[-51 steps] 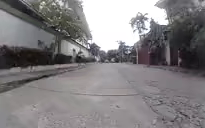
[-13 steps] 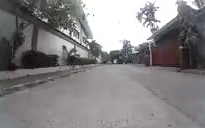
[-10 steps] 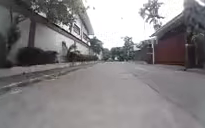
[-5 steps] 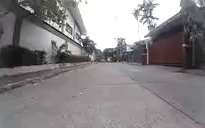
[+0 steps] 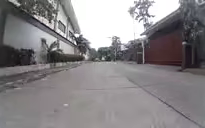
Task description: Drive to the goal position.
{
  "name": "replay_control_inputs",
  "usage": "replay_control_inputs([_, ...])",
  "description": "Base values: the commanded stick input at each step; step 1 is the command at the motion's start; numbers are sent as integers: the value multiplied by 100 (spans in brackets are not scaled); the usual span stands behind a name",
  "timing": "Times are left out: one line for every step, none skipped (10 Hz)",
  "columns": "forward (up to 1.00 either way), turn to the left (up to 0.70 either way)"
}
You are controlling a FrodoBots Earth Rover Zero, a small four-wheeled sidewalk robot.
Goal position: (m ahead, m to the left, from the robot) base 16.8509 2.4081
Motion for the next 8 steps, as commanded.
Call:
replay_control_inputs([100,-21])
replay_control_inputs([100,-1])
replay_control_inputs([100,4])
replay_control_inputs([100,4])
replay_control_inputs([100,4])
replay_control_inputs([100,4])
replay_control_inputs([100,4])
replay_control_inputs([100,4])
